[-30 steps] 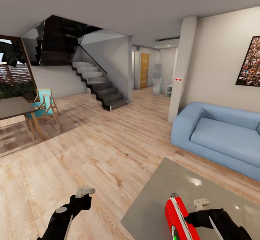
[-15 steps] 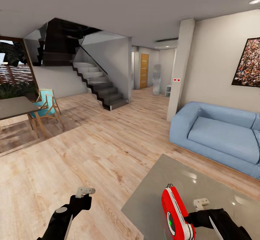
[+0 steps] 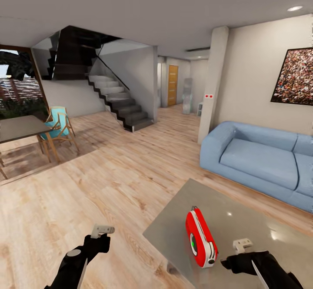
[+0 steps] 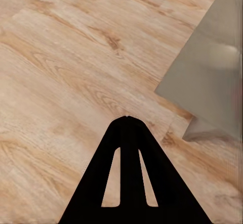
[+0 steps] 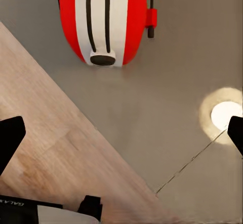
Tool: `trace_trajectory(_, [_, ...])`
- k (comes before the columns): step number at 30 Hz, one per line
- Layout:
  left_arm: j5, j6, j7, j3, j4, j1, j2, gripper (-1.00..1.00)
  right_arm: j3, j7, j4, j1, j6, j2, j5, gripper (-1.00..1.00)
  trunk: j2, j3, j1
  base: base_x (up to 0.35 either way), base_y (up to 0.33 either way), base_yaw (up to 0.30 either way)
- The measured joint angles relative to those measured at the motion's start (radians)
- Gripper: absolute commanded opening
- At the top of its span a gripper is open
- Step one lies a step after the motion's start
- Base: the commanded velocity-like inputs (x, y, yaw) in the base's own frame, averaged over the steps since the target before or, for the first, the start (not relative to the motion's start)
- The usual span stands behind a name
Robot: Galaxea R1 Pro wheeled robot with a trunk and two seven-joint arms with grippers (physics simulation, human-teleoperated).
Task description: Turn on the radio receiver that's on the table in the living room.
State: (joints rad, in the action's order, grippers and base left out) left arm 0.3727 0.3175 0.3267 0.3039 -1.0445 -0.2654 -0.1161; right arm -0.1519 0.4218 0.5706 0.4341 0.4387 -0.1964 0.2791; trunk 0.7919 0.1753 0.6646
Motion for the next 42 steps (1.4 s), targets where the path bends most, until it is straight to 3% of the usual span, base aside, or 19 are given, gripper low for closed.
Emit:
trace_trajectory(6, [0.000, 0.000, 0.000, 0.000, 0.000, 0.000, 0.000, -1.00, 0.000, 0.000, 0.000, 0.000, -0.001, 0.000, 0.000, 1.00, -0.042, -0.019, -0.023, -0.262, -0.072, 0.000])
trace_trajectory(10, [0.000, 0.001, 0.001, 0.000, 0.000, 0.000, 0.000, -1.00, 0.000, -0.001, -0.002, 0.000, -0.010, 0.000, 0.000, 1.00, -0.042, -0.019, -0.023, -0.043, -0.010, 0.000])
trace_trajectory(16, [0.001, 0.001, 0.000, 0.014, 0.012, 0.000, 0.006, -1.00, -0.001, -0.001, -0.032, 0.000, -0.113, 0.002, -0.012, 1.00, -0.042, -0.019, -0.023, -0.005, -0.001, 0.000])
trace_trajectory(18, [0.002, -0.001, -0.002, 0.028, 0.060, 0.000, 0.030, -1.00, -0.001, -0.001, -0.081, 0.000, -0.160, 0.004, -0.014, 1.00, -0.042, -0.019, -0.023, 0.000, 0.000, 0.000])
trace_trajectory(21, [-0.001, -0.034, -0.003, 0.059, 0.192, 0.000, 0.095, -1.00, -0.002, -0.003, -0.196, 0.000, -0.303, 0.006, -0.016, 1.00, -0.042, -0.019, -0.023, 0.000, 0.000, 0.000])
trace_trajectory(24, [-0.003, -0.130, -0.004, 0.104, 0.331, 0.000, 0.140, -1.00, -0.003, -0.003, -0.293, 0.000, -0.417, 0.006, -0.015, 1.00, -0.042, -0.019, -0.023, 0.000, 0.000, 0.000])
trace_trajectory(25, [-0.003, -0.190, -0.004, 0.137, 0.399, 0.000, 0.153, -1.00, -0.002, -0.003, -0.330, 0.000, -0.442, 0.006, -0.015, 1.00, -0.042, -0.019, -0.023, 0.000, 0.000, 0.000])
trace_trajectory(29, [-0.002, -0.308, -0.017, 0.225, 0.527, 0.000, 0.169, -1.00, -0.002, -0.004, -0.420, 0.000, -0.468, 0.006, -0.011, 1.00, -0.042, -0.019, -0.023, 0.000, 0.000, 0.000])
trace_trajectory(32, [-0.002, -0.346, -0.063, 0.267, 0.587, 0.000, 0.180, -1.00, -0.003, -0.004, -0.470, -0.003, -0.482, 0.006, -0.009, 1.00, -0.042, -0.019, -0.023, 0.000, 0.000, 0.000])
trace_trajectory(39, [-0.001, -0.389, -0.139, 0.282, 0.669, 0.000, 0.193, -1.00, -0.003, -0.031, -0.509, -0.008, -0.511, 0.005, -0.010, 1.00, -0.042, -0.019, -0.023, 0.000, 0.000, 0.000])
trace_trajectory(42, [0.000, -0.430, -0.144, 0.283, 0.689, 0.000, 0.196, -1.00, -0.003, -0.120, -0.521, -0.009, -0.521, 0.006, -0.008, 1.00, -0.042, -0.019, -0.023, 0.000, 0.000, 0.000])
